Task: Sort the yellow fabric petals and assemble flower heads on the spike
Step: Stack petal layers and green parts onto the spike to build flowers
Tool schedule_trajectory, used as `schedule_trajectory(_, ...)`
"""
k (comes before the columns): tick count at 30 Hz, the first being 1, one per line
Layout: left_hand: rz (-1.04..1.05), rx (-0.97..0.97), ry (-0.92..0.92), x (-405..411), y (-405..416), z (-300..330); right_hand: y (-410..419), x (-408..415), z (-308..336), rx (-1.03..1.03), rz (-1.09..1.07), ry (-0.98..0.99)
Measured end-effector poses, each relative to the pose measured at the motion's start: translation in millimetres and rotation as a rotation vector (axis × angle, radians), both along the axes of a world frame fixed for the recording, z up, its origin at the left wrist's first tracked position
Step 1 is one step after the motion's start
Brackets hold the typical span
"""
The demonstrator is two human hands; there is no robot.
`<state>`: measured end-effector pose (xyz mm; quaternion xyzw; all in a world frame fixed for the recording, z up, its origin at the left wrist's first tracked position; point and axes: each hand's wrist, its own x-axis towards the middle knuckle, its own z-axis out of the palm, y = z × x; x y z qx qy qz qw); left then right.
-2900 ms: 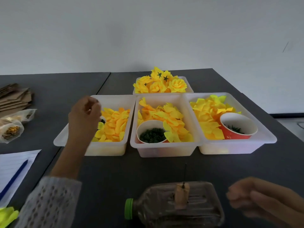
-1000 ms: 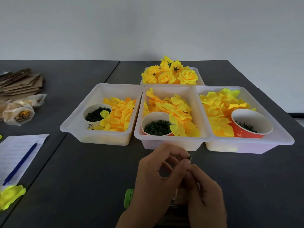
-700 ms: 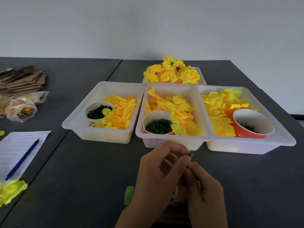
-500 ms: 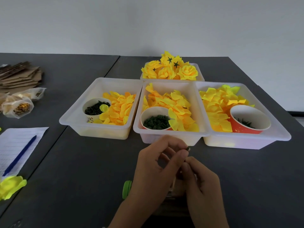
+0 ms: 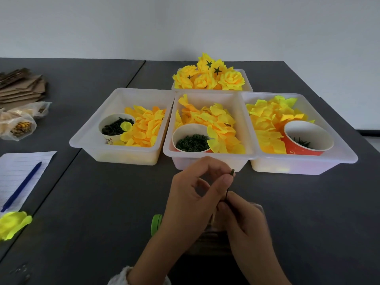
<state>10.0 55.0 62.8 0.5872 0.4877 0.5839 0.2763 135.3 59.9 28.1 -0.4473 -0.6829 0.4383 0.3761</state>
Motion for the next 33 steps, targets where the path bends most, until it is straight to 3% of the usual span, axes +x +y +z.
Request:
schedule_trajectory(5, 0.006, -0.029, -0.002, -0.4, -0.7, -6.8, 0.0, 0.1, 0.7, 0.029, -0.008, -0.016)
schedule_trajectory(8, 0.004, -0.04, 0.105, -3.4, -1.3, -13.5, 0.1, -0.5, -0.2, 0.074, -0.021, -0.002)
schedule_trajectory(12, -0.04, -0.149, 0.319, -14.8, -3.2, -25.8, -1.9, 3.6, -5.6, 0.048, -0.047, 0.246)
schedule_trajectory(15, -0.146, -0.236, 0.348, -26.5, -4.1, -28.0, 0.4, 13.2, -12.5, 0.027, -0.124, 0.425)
schedule_trajectory(18, -0.152, -0.211, 0.343, -47.0, 2.4, -19.8, 6.7, 22.5, -17.2, -0.011, -0.183, 0.452)
schedule_trajectory(20, 0.013, -0.18, 0.281, -66.3, 12.1, -12.5, 10.8, 27.2, -17.5, 0.002, -0.221, 0.44)
schedule_trajectory(23, 0.443, -0.154, 0.264, -102.5, 35.2, -9.2, 13.9, 28.9, -18.9, 0.021, -0.264, 0.429)
schedule_trajectory(26, 0.81, -0.324, 0.351, -143.7, 62.9, -11.4, 13.3, 29.6, -22.3, 0.066, -0.295, 0.431)
schedule_trajectory(30, 0.881, -0.765, 0.613, -178.6, 91.2, -18.9, 12.8, 33.1, -22.2, 0.032, -0.238, 0.423)
schedule_trajectory(33, 0.873, -0.803, 0.642, -187.1, 104.9, -22.3, 26.6, 44.7, -20.1, -0.143, -0.212, 0.384)
